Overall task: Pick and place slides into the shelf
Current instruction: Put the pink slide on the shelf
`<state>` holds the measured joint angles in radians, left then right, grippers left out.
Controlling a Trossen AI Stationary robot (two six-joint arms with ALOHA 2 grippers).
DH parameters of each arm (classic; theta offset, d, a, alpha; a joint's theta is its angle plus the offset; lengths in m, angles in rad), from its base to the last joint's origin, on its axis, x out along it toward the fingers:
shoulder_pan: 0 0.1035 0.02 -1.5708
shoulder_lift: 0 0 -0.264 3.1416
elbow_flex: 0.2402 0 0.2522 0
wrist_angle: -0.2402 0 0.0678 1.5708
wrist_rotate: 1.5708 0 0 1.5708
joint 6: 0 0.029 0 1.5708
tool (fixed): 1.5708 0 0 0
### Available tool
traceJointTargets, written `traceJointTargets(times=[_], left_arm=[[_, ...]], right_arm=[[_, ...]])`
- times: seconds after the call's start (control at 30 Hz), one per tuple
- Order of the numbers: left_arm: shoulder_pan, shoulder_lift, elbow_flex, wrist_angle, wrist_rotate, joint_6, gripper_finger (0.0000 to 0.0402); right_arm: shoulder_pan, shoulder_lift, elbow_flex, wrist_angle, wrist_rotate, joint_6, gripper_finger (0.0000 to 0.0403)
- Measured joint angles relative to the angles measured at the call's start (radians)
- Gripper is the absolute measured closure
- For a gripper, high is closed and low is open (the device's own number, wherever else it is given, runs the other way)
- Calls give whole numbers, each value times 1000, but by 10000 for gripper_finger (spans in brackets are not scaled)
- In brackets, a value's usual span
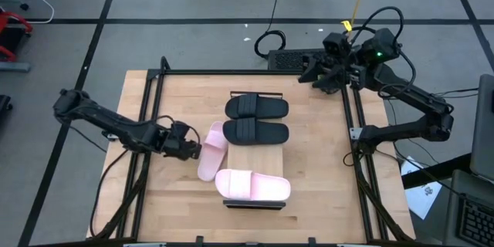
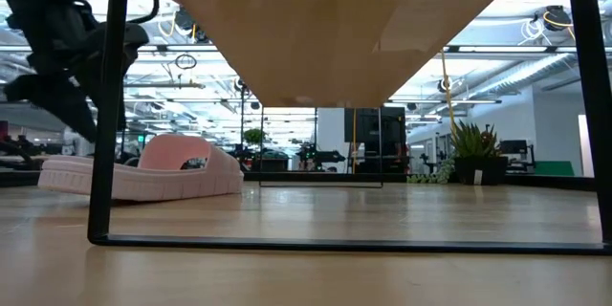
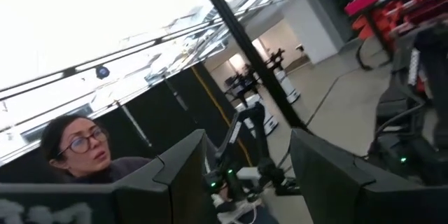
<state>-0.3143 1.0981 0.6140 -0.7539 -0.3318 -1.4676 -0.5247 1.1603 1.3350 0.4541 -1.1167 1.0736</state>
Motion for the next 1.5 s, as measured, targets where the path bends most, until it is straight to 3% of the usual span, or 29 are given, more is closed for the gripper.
traceJointTargets(times=[0.27, 0.63, 0.77, 0.9, 1.1, 1.5], left_arm=[[110, -8, 0, 20, -9, 257, 174], [261, -60, 0, 105, 193, 623, 174], [269, -66, 0, 129, 202, 760, 174], [356, -65, 0, 136, 210, 875, 174], [563, -64, 0, 145, 335, 1083, 174], [996, -64, 0, 244, 854, 1375, 174]], right_arm=[[0, 18, 0, -22, 69, -66, 206], [-2, 68, 0, -21, 73, -75, 206], [-12, 71, 0, -14, 75, -85, 206], [-19, 74, 0, -18, 106, -95, 206], [-19, 73, 0, -14, 125, -98, 206], [-19, 73, 0, -10, 126, -73, 206]])
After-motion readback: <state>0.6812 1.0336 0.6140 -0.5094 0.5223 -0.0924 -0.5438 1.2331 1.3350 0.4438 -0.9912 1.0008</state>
